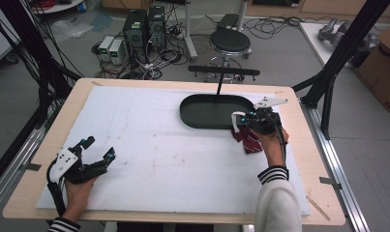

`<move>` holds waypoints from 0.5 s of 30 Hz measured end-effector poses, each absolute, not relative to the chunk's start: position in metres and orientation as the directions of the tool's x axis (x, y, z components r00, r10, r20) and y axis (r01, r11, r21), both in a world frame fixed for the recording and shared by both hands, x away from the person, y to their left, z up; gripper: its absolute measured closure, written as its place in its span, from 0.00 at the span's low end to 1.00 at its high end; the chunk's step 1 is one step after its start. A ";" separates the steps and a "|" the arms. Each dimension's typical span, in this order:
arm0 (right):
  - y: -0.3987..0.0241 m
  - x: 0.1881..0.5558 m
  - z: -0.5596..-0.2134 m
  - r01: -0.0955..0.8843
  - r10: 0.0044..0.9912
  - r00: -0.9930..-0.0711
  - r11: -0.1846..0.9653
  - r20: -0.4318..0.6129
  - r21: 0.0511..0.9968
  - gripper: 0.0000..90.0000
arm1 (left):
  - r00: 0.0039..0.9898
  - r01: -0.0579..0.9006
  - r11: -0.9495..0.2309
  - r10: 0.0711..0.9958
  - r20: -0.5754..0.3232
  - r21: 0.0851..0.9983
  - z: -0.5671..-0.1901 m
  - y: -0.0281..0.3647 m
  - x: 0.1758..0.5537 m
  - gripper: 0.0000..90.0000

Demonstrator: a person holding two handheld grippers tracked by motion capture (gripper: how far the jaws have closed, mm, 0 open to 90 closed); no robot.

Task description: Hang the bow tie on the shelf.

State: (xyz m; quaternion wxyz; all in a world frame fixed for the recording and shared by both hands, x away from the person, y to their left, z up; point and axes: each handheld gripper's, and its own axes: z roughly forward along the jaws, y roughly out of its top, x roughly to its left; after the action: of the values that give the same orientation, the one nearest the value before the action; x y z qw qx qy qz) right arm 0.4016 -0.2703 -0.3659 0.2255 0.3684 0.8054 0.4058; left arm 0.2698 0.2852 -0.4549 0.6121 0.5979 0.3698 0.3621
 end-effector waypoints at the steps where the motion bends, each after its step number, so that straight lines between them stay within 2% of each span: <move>1: -0.270 0.402 -0.366 0.410 0.776 -0.627 0.399 -0.064 0.820 0.88 | 0.464 -0.001 0.023 0.886 -0.020 1.000 -0.455 0.285 0.270 0.16; 10: -0.274 0.398 -0.346 0.374 0.797 -0.602 0.334 -0.048 0.865 0.88 | 0.464 -0.002 0.023 0.886 -0.020 1.000 -0.455 0.285 0.270 0.16; 12: -0.276 0.396 -0.339 0.353 0.803 -0.595 0.290 -0.025 0.889 0.88 | 0.464 -0.002 0.023 0.886 -0.020 1.000 -0.455 0.285 0.270 0.16; 15: -0.275 0.396 -0.333 0.340 0.808 -0.588 0.293 -0.042 0.894 0.88 | 0.464 -0.002 0.023 0.886 -0.020 1.000 -0.455 0.285 0.270 0.16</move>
State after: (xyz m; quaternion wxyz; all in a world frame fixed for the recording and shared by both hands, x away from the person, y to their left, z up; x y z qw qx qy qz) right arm 0.3957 -0.2751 -0.3328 0.2543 0.3762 0.7629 0.4602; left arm 0.2697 0.2852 -0.4550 0.6123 0.5975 0.3697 0.3624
